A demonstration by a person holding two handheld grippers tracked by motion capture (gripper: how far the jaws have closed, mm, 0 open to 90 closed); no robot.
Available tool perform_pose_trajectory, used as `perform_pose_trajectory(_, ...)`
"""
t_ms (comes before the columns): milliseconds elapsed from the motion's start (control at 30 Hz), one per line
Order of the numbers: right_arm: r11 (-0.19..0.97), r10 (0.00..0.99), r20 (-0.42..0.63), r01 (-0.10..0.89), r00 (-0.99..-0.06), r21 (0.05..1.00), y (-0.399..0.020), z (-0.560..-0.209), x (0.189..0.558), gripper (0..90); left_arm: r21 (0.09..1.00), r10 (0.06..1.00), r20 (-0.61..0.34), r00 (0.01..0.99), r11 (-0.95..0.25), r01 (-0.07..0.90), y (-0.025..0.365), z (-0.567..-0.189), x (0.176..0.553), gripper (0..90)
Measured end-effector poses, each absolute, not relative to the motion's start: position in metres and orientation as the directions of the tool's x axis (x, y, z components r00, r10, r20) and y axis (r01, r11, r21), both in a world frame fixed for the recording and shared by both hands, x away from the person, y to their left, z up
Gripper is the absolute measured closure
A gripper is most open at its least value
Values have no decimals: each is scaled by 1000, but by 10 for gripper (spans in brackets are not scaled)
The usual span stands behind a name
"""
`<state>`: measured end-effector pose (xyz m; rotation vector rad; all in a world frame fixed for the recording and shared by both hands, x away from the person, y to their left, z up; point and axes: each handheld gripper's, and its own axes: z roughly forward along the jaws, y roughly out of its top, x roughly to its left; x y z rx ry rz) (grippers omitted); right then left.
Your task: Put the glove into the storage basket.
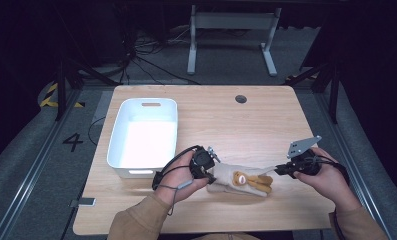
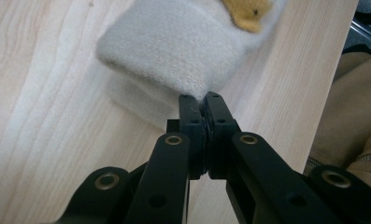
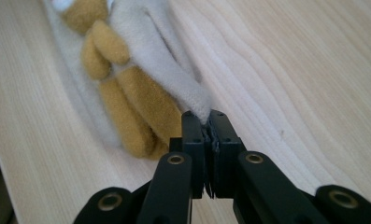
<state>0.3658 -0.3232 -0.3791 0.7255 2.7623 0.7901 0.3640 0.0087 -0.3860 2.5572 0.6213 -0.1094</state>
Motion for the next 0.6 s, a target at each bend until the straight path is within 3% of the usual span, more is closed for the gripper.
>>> perform_pose_trajectory(600, 748, 510, -26, 428, -860, 508, -312, -408, 382, 861, 315, 424, -231, 876, -819, 480, 2, -416, 368, 879)
